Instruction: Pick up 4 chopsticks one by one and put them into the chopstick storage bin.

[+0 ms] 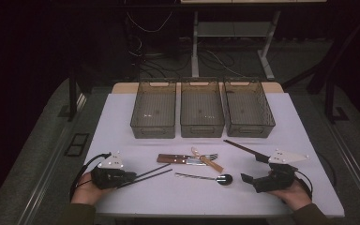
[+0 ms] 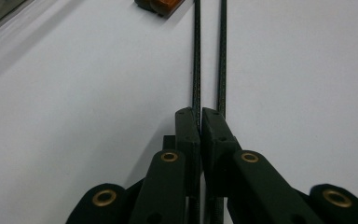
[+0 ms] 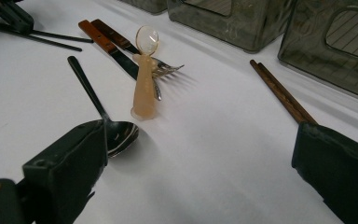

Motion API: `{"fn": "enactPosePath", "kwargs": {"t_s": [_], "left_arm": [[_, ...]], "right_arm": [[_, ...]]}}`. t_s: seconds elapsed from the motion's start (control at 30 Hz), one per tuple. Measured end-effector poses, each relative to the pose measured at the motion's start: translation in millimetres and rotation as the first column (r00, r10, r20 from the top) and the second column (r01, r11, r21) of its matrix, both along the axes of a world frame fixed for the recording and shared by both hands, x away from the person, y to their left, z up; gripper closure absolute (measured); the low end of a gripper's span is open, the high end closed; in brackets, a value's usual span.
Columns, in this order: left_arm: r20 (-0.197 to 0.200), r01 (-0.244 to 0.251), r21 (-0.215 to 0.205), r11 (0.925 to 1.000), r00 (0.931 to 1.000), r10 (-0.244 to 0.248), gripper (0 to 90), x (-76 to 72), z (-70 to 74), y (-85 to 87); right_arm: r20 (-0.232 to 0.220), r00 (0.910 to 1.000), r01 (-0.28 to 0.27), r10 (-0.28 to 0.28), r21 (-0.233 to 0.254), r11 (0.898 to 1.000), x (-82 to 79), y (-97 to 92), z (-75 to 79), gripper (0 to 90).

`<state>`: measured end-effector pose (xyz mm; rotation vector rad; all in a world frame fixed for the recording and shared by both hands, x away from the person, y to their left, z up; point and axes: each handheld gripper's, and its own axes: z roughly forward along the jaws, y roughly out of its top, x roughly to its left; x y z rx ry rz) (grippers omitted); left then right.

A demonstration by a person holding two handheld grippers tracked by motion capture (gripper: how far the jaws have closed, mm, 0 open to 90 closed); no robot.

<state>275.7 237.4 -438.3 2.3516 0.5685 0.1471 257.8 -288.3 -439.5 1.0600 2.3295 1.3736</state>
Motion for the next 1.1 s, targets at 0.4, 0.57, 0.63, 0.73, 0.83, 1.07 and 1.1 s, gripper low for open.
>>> {"fn": "enactPosePath", "kwargs": {"t_s": [0.4, 0.57, 0.63, 0.73, 0.83, 1.07, 1.1], "left_arm": [[0.014, 0.024, -0.024, 0.9994, 0.9996, -0.023, 85.9, -2.5, 8.3, -0.2], [0.008, 0.034, -0.035, 0.9988, 0.9994, -0.034, 85.9, -3.9, 11.6, -1.4], [0.006, 0.032, -0.043, 0.9986, 0.9995, -0.032, 85.9, -4.3, 12.6, -2.9], [0.002, 0.022, -0.054, 0.9983, 0.9998, -0.022, 85.9, -4.1, 13.9, -4.7], [-0.007, 0.010, -0.068, 0.9976, 0.9999, -0.011, 85.9, -3.5, 16.5, -5.5], [-0.022, -0.027, -0.115, 0.9930, 0.9995, 0.024, 85.9, -2.1, 24.1, -11.8], [-0.024, -0.028, -0.113, 0.9932, 0.9994, 0.026, 85.9, -1.6, 25.1, -12.5]], "right_arm": [[0.000, 1.0000, 0.001, -0.001, 0.001, 1.000, 0.2, -0.2, 0.0, 3.6], [0.001, 1.0000, 0.003, -0.003, 0.001, 1.000, 0.6, -0.3, -0.1, 3.6], [0.001, 1.0000, 0.003, -0.003, 0.000, 1.000, 0.6, -0.3, -0.2, 3.6], [0.001, 1.0000, 0.003, -0.003, 0.000, 1.000, 0.7, -0.3, -0.2, 3.6], [0.001, 1.0000, 0.003, -0.003, 0.001, 1.000, 0.7, -0.3, -0.2, 3.6], [0.000, 1.0000, 0.003, -0.003, 0.000, 1.000, 0.9, -0.3, -0.2, 3.6], [0.001, 1.0000, 0.002, -0.002, -0.001, 1.000, 0.9, -0.3, -0.2, 3.6]]}}
